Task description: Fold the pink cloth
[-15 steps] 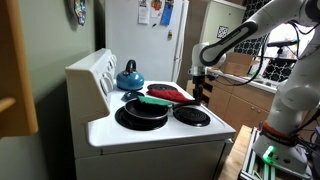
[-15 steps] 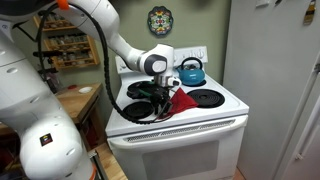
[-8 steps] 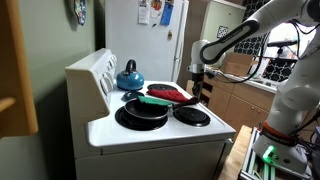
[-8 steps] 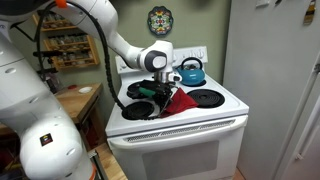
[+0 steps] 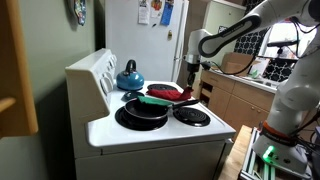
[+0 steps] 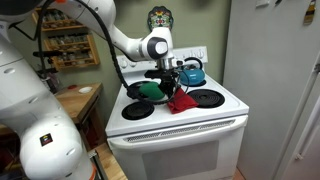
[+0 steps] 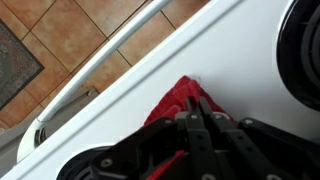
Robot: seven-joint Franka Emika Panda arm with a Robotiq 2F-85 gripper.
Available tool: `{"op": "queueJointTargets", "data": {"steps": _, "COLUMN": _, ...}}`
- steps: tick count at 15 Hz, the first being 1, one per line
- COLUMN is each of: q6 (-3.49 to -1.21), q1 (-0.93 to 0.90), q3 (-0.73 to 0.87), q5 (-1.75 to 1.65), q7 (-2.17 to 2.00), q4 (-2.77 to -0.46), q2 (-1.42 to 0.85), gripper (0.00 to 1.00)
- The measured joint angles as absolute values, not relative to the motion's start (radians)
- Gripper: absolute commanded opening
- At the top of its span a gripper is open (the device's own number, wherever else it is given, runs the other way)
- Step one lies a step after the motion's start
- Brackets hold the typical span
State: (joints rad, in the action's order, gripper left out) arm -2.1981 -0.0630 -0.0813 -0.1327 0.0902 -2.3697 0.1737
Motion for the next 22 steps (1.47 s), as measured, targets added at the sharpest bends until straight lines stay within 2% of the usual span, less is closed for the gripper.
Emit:
{"op": "queueJointTargets", "data": {"steps": 15, "q6": -2.258, "q1": -0.067, "q3": -0.1, "q5": -0.063, "q7": 0.484, "q4": -2.026, "q2": -0.151, "gripper": 0.01}}
{"op": "queueJointTargets", "data": {"steps": 22, "q6": -2.258, "q1": -0.078, "q3": -0.134, "q5": -0.093, "q7": 0.536, "q4": -1.909, "q2": -0.254, "gripper": 0.01}}
